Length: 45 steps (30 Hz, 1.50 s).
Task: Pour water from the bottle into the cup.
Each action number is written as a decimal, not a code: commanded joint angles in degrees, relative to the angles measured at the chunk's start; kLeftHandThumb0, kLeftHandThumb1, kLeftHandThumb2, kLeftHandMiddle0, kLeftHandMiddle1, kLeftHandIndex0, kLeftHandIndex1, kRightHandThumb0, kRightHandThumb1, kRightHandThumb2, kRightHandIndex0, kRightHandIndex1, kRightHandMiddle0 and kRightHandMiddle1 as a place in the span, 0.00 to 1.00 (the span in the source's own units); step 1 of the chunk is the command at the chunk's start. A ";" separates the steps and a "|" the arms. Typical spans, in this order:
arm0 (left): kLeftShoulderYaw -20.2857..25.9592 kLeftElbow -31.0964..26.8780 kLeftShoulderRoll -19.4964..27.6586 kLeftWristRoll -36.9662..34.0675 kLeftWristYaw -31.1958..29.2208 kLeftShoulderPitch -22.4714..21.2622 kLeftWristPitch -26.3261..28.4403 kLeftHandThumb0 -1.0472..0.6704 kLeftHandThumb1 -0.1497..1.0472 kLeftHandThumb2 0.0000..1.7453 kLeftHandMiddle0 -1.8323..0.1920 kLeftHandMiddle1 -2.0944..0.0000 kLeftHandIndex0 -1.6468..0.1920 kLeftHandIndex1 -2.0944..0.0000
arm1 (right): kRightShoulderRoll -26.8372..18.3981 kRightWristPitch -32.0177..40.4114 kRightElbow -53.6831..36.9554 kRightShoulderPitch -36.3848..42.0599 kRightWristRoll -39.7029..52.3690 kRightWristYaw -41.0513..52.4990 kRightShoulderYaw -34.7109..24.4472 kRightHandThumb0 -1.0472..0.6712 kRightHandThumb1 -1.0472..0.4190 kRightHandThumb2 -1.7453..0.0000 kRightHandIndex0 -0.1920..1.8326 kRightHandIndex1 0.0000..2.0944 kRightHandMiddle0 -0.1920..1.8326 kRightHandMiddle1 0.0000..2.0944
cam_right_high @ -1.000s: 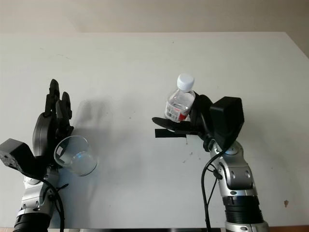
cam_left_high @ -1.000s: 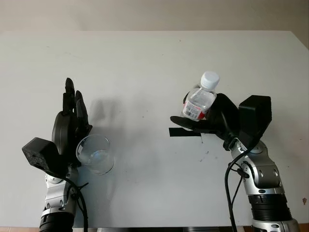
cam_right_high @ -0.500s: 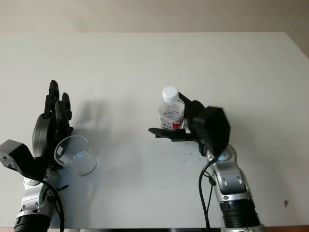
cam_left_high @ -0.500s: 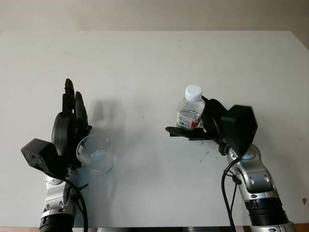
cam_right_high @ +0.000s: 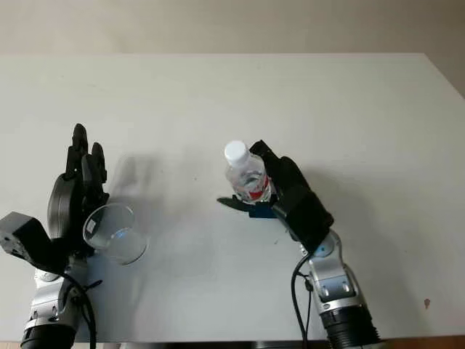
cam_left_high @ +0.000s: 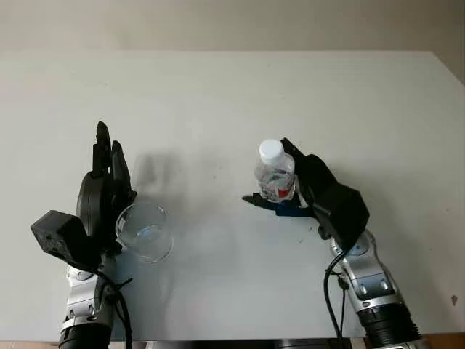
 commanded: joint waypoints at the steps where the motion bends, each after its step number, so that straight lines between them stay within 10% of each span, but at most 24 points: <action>1: 0.43 1.63 -0.63 -0.74 -0.33 2.15 0.23 0.15 1.00 0.38 1.00 1.00 1.00 1.00 | 0.63 0.48 3.13 2.90 -0.57 -0.08 0.82 0.37 0.00 0.82 0.46 1.00 0.32 1.00; 14: 0.77 1.90 0.36 -1.17 -1.52 2.16 0.42 0.16 1.00 0.38 1.00 1.00 1.00 1.00 | 5.04 6.14 1.56 5.38 3.98 -1.76 -2.67 0.29 0.00 0.91 0.01 0.94 0.01 0.96; 20: 0.77 2.28 0.81 -0.99 -1.74 2.02 0.17 0.16 1.00 0.39 1.00 1.00 1.00 1.00 | 3.91 0.07 3.52 5.46 7.03 1.67 -4.63 0.18 0.02 0.97 0.00 0.11 0.00 0.16; 22: 0.73 2.19 0.84 -1.01 -1.71 2.05 0.28 0.16 1.00 0.39 1.00 1.00 1.00 1.00 | 3.04 -1.56 3.73 5.30 7.95 3.12 -5.54 0.16 0.03 0.97 0.00 0.03 0.00 0.05; 45: 0.59 2.08 0.59 -0.71 -1.29 2.15 -0.10 0.15 1.00 0.39 1.00 1.00 1.00 1.00 | -0.69 -12.18 -6.62 9.18 11.18 4.71 -10.25 0.08 0.05 0.97 0.00 0.00 0.00 0.00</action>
